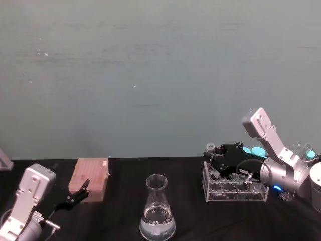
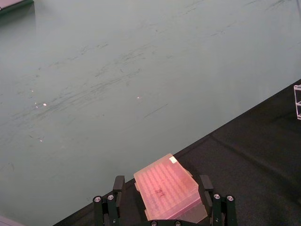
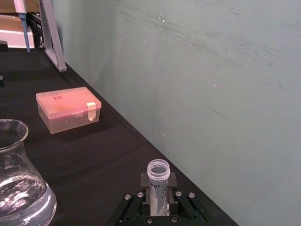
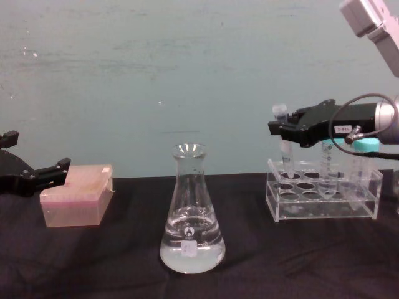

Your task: Pour the liquid from the test tube into the beaker using one hand.

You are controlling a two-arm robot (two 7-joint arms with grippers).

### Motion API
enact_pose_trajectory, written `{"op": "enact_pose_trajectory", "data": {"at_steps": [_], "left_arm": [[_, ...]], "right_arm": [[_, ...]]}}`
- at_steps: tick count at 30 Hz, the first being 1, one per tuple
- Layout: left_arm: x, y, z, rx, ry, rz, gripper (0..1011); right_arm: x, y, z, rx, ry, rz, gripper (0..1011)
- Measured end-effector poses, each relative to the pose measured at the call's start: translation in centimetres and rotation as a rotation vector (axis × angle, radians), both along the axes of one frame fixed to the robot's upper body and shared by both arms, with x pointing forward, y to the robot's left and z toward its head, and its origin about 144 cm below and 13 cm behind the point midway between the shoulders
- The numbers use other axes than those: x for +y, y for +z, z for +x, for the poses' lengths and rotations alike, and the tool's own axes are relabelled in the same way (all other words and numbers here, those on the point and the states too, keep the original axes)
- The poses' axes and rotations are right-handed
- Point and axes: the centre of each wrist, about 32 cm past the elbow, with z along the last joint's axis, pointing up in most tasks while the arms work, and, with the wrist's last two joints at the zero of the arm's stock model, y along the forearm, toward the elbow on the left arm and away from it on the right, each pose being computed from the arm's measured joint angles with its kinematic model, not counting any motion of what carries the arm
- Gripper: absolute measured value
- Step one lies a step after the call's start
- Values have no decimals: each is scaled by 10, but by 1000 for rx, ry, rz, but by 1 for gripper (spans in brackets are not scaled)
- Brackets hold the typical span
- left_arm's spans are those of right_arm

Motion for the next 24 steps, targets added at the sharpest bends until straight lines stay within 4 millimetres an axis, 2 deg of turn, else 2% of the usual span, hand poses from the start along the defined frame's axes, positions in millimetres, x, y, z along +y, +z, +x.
{"op": "enact_pose_trajectory", "data": {"at_steps": [24], "left_arm": [[0,0,0,0,0,0,1000]], "right_arm": [[1,-18,7,41,-1,-16,199]]}}
